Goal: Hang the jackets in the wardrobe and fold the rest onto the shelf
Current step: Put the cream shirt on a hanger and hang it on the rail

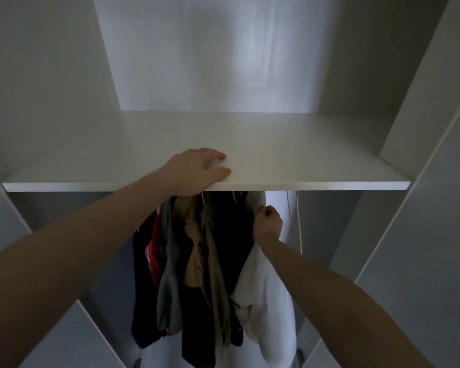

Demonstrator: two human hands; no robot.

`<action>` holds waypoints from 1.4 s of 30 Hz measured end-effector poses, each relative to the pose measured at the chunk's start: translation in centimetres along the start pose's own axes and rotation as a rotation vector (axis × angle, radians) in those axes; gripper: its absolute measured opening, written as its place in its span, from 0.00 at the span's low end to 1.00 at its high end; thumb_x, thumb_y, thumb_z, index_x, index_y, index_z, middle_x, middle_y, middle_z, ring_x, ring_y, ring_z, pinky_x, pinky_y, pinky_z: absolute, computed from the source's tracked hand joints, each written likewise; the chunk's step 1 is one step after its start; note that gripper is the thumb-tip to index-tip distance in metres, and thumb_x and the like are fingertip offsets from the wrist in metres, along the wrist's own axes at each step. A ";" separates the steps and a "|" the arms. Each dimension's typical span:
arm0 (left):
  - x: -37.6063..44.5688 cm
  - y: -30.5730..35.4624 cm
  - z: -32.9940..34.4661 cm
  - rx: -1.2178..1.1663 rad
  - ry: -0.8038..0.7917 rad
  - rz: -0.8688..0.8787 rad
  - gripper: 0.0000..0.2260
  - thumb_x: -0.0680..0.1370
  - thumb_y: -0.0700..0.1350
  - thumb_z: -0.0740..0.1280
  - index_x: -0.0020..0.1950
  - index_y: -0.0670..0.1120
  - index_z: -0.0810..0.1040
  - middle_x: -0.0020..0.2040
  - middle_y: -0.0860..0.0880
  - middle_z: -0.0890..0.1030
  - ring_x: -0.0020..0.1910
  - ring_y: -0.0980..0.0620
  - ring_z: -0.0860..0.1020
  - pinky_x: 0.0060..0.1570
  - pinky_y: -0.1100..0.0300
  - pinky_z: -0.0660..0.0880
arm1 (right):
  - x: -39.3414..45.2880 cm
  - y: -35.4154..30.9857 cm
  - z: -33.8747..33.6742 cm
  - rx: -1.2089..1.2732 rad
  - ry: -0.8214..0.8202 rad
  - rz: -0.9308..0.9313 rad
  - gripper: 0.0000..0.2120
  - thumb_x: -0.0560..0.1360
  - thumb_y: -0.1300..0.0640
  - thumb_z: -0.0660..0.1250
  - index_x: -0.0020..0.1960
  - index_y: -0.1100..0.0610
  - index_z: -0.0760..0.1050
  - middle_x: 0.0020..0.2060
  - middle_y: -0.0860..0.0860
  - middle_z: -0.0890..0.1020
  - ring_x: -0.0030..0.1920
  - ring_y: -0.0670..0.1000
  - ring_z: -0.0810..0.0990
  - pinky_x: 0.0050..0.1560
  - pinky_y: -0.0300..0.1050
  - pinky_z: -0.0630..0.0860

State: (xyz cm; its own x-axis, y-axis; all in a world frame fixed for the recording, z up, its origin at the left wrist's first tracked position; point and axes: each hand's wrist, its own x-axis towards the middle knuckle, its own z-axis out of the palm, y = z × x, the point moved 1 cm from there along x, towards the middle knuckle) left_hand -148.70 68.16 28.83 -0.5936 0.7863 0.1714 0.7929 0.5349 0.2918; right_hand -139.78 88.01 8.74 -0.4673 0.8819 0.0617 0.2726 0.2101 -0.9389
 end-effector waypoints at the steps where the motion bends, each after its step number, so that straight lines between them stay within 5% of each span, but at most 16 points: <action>1: -0.1 0.0 0.0 0.004 0.005 0.000 0.34 0.74 0.72 0.53 0.78 0.60 0.67 0.79 0.56 0.66 0.77 0.49 0.65 0.75 0.50 0.60 | -0.1 0.2 0.3 -0.009 -0.008 0.004 0.18 0.85 0.55 0.57 0.38 0.59 0.69 0.32 0.53 0.74 0.31 0.49 0.72 0.31 0.41 0.66; 14: -0.3 0.5 -0.1 0.023 0.015 0.019 0.27 0.82 0.66 0.57 0.78 0.58 0.67 0.80 0.55 0.66 0.77 0.48 0.64 0.75 0.50 0.59 | -1.0 1.7 1.1 -0.259 -0.209 0.002 0.19 0.86 0.56 0.55 0.36 0.54 0.63 0.33 0.49 0.71 0.34 0.49 0.70 0.35 0.43 0.64; 21: -0.4 0.9 -0.1 0.034 0.002 0.011 0.26 0.82 0.65 0.58 0.79 0.57 0.66 0.81 0.54 0.64 0.78 0.48 0.63 0.77 0.51 0.57 | -0.9 2.5 -1.3 -0.480 -0.299 -0.005 0.11 0.84 0.51 0.59 0.56 0.58 0.73 0.45 0.53 0.78 0.45 0.57 0.78 0.46 0.47 0.73; 26: -0.4 0.7 0.0 0.030 0.015 0.010 0.26 0.82 0.65 0.58 0.79 0.58 0.66 0.81 0.55 0.64 0.79 0.50 0.62 0.77 0.53 0.56 | -0.8 4.0 -3.5 -0.384 -0.283 -0.034 0.18 0.82 0.43 0.64 0.65 0.53 0.73 0.47 0.50 0.85 0.51 0.53 0.83 0.53 0.47 0.77; 32: -0.1 0.0 0.3 0.009 0.023 0.014 0.27 0.82 0.66 0.58 0.79 0.59 0.66 0.81 0.56 0.64 0.79 0.51 0.62 0.76 0.53 0.56 | 0.8 5.6 -7.0 -0.289 -0.055 0.008 0.19 0.81 0.49 0.69 0.66 0.58 0.72 0.61 0.55 0.79 0.55 0.57 0.82 0.52 0.47 0.74; 35: 0.0 -0.3 0.4 0.000 0.036 0.022 0.28 0.79 0.69 0.58 0.78 0.60 0.67 0.80 0.57 0.65 0.78 0.51 0.63 0.75 0.53 0.57 | 2.1 6.4 -6.6 -0.267 -0.132 0.157 0.21 0.81 0.49 0.69 0.68 0.60 0.72 0.60 0.58 0.82 0.60 0.59 0.81 0.60 0.50 0.76; 38: 0.1 -0.6 0.5 0.002 0.041 0.001 0.32 0.76 0.72 0.55 0.77 0.61 0.67 0.80 0.59 0.65 0.77 0.52 0.63 0.74 0.53 0.57 | 2.8 6.3 -5.2 -0.188 -0.246 0.258 0.17 0.83 0.48 0.67 0.62 0.61 0.77 0.51 0.58 0.83 0.53 0.58 0.83 0.59 0.47 0.77; 40: 0.1 -0.8 0.6 0.000 0.050 -0.006 0.32 0.76 0.72 0.56 0.77 0.62 0.66 0.79 0.60 0.65 0.77 0.53 0.63 0.74 0.54 0.57 | 3.1 6.3 -4.2 -0.129 -0.280 0.263 0.14 0.84 0.53 0.64 0.55 0.64 0.80 0.49 0.59 0.83 0.54 0.61 0.82 0.63 0.53 0.77; 42: 0.1 -0.9 0.7 -0.010 0.054 -0.015 0.31 0.77 0.72 0.57 0.78 0.62 0.66 0.79 0.61 0.65 0.77 0.54 0.63 0.73 0.56 0.57 | 3.1 6.5 -3.6 -0.048 -0.272 0.286 0.12 0.83 0.61 0.61 0.58 0.65 0.82 0.54 0.61 0.84 0.59 0.63 0.82 0.65 0.59 0.77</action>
State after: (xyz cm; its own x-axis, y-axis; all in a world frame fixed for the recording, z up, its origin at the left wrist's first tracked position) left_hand -149.36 67.99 27.91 -0.6120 0.7604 0.2174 0.7828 0.5432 0.3037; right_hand -136.45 93.62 4.02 -0.5709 0.7653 -0.2975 0.4598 -0.0022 -0.8880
